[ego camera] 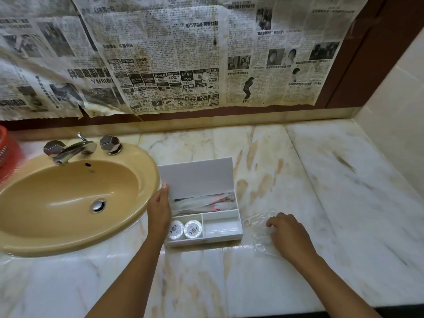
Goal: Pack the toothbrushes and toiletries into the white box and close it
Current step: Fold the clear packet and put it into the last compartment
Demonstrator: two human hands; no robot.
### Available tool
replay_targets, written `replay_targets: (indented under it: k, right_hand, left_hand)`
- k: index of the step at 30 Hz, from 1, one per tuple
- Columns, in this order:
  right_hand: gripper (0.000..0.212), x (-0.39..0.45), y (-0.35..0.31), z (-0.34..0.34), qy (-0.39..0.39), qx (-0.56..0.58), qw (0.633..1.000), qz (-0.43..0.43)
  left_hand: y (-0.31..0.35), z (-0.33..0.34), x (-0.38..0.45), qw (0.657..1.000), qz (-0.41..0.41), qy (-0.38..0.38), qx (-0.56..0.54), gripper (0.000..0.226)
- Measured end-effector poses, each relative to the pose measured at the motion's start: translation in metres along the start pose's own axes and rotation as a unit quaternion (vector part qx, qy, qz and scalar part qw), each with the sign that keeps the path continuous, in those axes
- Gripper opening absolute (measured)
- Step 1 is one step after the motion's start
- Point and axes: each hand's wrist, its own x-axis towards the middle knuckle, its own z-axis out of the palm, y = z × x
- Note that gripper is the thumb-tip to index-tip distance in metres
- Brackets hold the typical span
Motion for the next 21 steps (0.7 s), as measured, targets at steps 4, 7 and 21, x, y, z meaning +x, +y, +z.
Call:
replay_targets:
  k: [4, 7, 21]
  right_hand:
    - [0.033, 0.000, -0.002, -0.005, 0.020, -0.006, 1.000, -0.002]
    - [0.028, -0.003, -0.006, -0.011, 0.030, -0.012, 0.999, -0.015]
    - [0.035, 0.002, -0.013, -0.026, -0.011, 0.047, 0.999, 0.020]
  left_hand:
    - [0.006, 0.002, -0.003, 1.000, 0.002, 0.001, -0.005, 0.029]
    - [0.006, 0.002, -0.004, 1.000, 0.003, 0.004, -0.011, 0.029]
    - [0.005, 0.002, -0.002, 1.000, 0.008, 0.007, -0.011, 0.032]
